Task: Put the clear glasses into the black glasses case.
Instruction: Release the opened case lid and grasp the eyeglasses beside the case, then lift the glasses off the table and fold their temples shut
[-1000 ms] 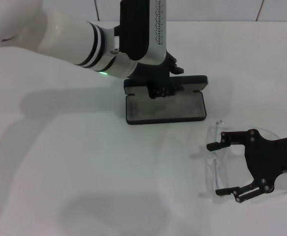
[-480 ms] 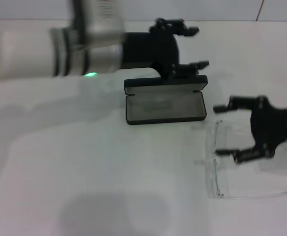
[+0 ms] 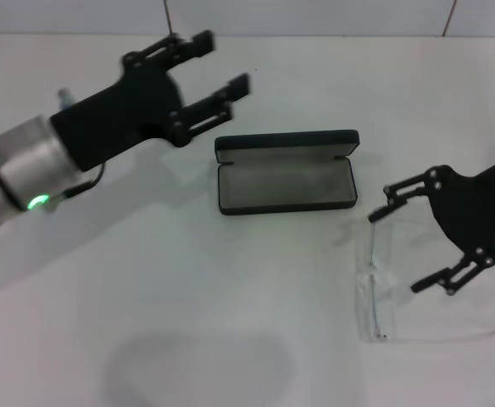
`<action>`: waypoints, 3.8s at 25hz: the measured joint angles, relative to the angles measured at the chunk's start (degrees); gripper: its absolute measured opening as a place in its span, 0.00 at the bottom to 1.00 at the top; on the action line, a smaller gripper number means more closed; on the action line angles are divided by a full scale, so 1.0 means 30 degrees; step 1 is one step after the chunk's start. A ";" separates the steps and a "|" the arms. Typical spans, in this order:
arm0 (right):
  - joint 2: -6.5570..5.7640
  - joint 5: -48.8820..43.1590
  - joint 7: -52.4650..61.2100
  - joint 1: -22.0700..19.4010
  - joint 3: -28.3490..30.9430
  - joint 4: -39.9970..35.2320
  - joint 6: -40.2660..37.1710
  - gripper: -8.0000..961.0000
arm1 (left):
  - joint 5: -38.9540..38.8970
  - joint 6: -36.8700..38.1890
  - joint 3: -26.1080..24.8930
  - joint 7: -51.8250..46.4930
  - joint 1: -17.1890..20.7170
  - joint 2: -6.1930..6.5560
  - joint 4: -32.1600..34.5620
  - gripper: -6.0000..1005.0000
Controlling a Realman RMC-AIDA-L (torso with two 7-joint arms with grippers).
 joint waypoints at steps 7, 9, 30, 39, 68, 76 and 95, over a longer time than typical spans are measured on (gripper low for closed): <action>0.0933 -0.4503 0.1162 0.2598 -0.1898 -0.1604 -0.0634 0.90 | -0.0121 0.0786 -0.0608 0.0054 0.0469 0.0006 -0.0938 0.71; 0.1124 -0.5242 0.1503 0.3099 -0.3436 -0.1625 -0.0176 0.90 | -0.0136 0.0802 -0.0613 0.0172 0.0558 -0.0029 -0.1249 0.71; 0.1306 -0.4459 0.2243 0.3306 -1.1455 -0.0946 0.5485 0.89 | -0.0685 0.1069 -0.0552 0.1499 0.0592 -0.0093 -0.3356 0.71; 0.1306 -0.4623 0.2446 0.3381 -1.1899 -0.0618 0.5886 0.77 | -0.0685 0.1091 -0.0596 0.1641 0.0585 -0.0060 -0.3373 0.71; 0.1134 -0.1967 0.1583 0.0924 -0.4629 -0.1500 0.5466 0.02 | -0.1258 0.1090 -0.0619 0.1671 0.0522 -0.0064 -0.3372 0.71; 0.1121 0.1353 0.1707 -0.0285 0.0667 0.0363 0.5589 0.02 | -0.1257 0.1648 -0.0505 0.1718 0.0464 -0.0116 -0.3373 0.71; -0.0081 0.2990 1.0215 0.2968 0.5402 0.9250 0.5243 0.03 | -0.1101 0.4522 -0.0392 0.2508 -0.1668 -0.0101 -0.3369 0.71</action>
